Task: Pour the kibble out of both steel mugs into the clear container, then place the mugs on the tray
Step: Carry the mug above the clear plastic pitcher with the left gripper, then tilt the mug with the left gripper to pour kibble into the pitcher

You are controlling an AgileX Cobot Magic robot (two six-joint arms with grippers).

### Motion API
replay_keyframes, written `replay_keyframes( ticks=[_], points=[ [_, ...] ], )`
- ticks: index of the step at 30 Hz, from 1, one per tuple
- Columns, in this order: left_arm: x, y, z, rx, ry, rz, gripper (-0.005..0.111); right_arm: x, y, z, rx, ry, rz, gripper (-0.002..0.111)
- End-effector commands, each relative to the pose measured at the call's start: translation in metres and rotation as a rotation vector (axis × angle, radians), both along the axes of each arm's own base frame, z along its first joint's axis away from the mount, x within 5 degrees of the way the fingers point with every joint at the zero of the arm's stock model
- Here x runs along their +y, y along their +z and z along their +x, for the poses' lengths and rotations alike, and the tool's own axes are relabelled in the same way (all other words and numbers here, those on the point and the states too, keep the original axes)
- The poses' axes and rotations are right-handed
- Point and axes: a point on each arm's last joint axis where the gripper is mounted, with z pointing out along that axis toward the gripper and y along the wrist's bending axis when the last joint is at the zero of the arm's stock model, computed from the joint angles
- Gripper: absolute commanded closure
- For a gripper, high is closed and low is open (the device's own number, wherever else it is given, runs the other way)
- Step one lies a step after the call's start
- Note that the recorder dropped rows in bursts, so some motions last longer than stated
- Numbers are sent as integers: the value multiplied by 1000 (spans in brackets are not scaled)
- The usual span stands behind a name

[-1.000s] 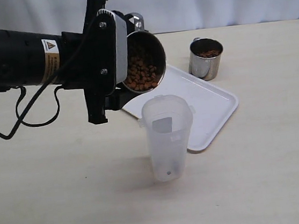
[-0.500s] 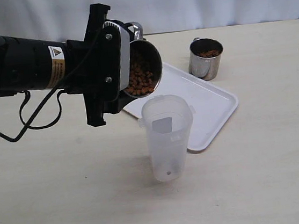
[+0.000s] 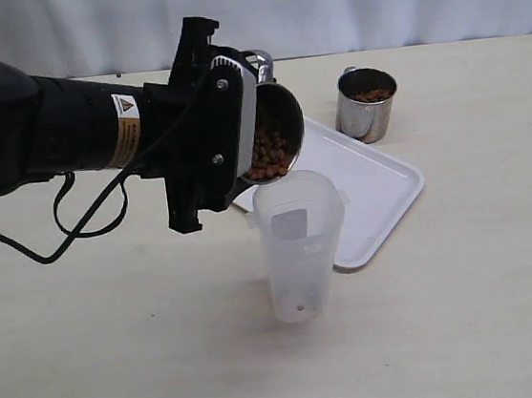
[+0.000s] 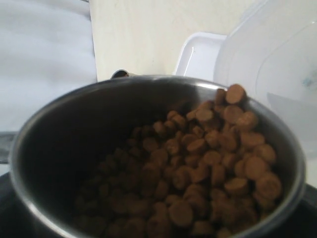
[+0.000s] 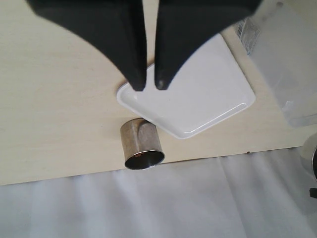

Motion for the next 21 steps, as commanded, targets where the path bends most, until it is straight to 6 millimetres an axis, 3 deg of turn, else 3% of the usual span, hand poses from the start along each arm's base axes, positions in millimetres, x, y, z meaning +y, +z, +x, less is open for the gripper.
replay_keyframes(
  ticks=[1, 21],
  points=[
    [0, 2, 1, -31, 24, 20, 107, 0, 0, 0, -10, 1, -3, 103],
    [0, 2, 1, -85, -13, 76, 107, 0, 0, 0, -10, 1, -3, 103]
  ],
)
